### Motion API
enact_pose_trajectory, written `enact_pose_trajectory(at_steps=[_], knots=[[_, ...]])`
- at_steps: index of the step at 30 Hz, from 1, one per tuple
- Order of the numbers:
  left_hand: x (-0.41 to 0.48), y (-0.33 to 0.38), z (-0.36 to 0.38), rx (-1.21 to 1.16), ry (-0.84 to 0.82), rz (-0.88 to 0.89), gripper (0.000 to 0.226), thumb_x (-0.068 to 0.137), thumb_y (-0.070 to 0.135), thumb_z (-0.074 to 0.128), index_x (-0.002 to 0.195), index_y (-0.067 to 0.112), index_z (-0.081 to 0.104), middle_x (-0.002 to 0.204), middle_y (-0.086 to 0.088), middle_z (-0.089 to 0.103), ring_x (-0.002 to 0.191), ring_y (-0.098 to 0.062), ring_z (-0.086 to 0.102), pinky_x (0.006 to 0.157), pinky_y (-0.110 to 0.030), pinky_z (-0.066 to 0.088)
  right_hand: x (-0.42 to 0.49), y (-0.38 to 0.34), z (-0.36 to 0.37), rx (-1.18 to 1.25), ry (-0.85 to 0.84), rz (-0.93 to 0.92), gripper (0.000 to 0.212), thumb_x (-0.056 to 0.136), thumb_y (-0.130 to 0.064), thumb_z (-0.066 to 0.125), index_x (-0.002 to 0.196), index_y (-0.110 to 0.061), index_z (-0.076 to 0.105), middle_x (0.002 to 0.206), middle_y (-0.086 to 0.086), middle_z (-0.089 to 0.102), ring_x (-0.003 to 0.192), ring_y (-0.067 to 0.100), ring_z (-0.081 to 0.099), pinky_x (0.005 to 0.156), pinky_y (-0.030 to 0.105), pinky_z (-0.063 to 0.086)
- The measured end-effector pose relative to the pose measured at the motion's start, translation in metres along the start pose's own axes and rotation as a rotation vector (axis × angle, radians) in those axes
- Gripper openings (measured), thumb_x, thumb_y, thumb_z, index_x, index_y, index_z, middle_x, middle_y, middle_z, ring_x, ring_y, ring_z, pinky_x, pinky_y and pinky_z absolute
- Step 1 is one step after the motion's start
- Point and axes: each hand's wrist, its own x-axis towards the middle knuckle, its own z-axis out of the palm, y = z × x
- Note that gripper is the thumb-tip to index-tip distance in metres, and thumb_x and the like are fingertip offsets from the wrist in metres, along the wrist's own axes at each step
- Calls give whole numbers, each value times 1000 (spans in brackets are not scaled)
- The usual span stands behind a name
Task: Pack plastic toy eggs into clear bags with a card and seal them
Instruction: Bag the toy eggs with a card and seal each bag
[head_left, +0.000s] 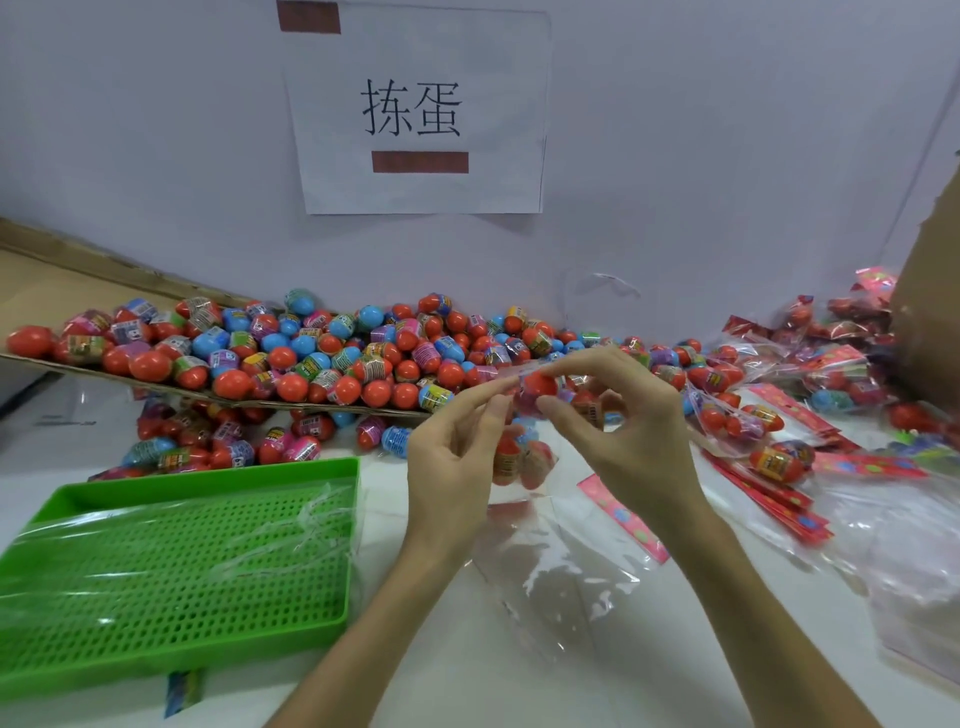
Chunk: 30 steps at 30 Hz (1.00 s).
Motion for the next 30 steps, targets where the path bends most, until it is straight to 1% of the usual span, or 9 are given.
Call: enact_pose_trajectory(at_steps=[3, 5, 9, 14, 17, 20, 24, 27, 30], knots=[[-2, 0, 0, 21, -14, -21, 19, 102, 21, 63, 112, 27, 78, 86, -2, 79, 79, -13, 74, 68, -23, 60, -2, 4, 3, 48, -185, 25, 11, 92, -17, 73, 101, -19, 78, 101, -11, 70, 93, 9, 66, 71, 14, 48], [-2, -1, 0, 32, -3, -43, 19, 103, 18, 63, 112, 27, 78, 92, 2, 80, 87, -17, 77, 76, -29, 63, -3, 6, 6, 57, -260, 43, 13, 96, -18, 69, 103, -16, 80, 105, -7, 66, 95, 11, 64, 72, 15, 49], [2, -1, -1, 20, 31, -81, 18, 103, 19, 61, 112, 23, 77, 98, 2, 81, 96, -21, 77, 83, -45, 63, 1, 2, -1, 81, -28, 78, 22, 89, -29, 78, 109, -26, 70, 112, -1, 56, 89, 15, 67, 76, 35, 60], [-1, -4, 1, 54, -32, -86, 20, 102, 22, 62, 116, 21, 77, 104, 3, 80, 104, -14, 75, 94, -44, 61, 0, -1, -8, 281, 188, 90, 25, 78, -20, 86, 96, -19, 69, 97, 13, 70, 90, 27, 73, 83, 45, 62], [-4, -6, 4, 57, -87, -101, 24, 103, 23, 63, 122, 16, 75, 106, 0, 80, 106, -18, 75, 97, -53, 58, -3, -4, 0, 207, 209, 18, 23, 78, -20, 88, 92, -23, 70, 92, 7, 71, 90, 28, 71, 84, 46, 59], [-4, -5, 4, 45, -76, -119, 22, 104, 23, 61, 121, 23, 75, 102, 3, 80, 101, -20, 76, 95, -54, 59, -4, -1, 5, 71, 189, -32, 22, 79, -26, 85, 89, -14, 70, 89, 0, 70, 89, 19, 67, 82, 33, 55], [1, -4, 0, 27, 2, -126, 22, 103, 19, 62, 111, 32, 78, 97, 3, 81, 95, -18, 77, 89, -43, 62, -3, 5, 3, -13, 40, -40, 18, 80, -22, 84, 95, -13, 76, 95, -2, 72, 95, 8, 65, 86, 21, 51], [2, -2, 0, 10, 1, -104, 21, 103, 15, 61, 111, 25, 78, 95, 4, 81, 89, -12, 77, 77, -22, 59, -4, 9, 4, -93, -35, -69, 11, 86, -16, 80, 97, -16, 80, 98, -3, 73, 98, 15, 63, 88, 38, 52], [2, -1, 0, 10, -4, -91, 20, 103, 13, 61, 111, 22, 77, 98, 6, 81, 94, -10, 76, 79, -17, 57, -5, 13, 2, -142, -88, -73, 6, 91, -20, 74, 92, -20, 79, 99, -10, 72, 103, 15, 57, 91, 51, 46]])
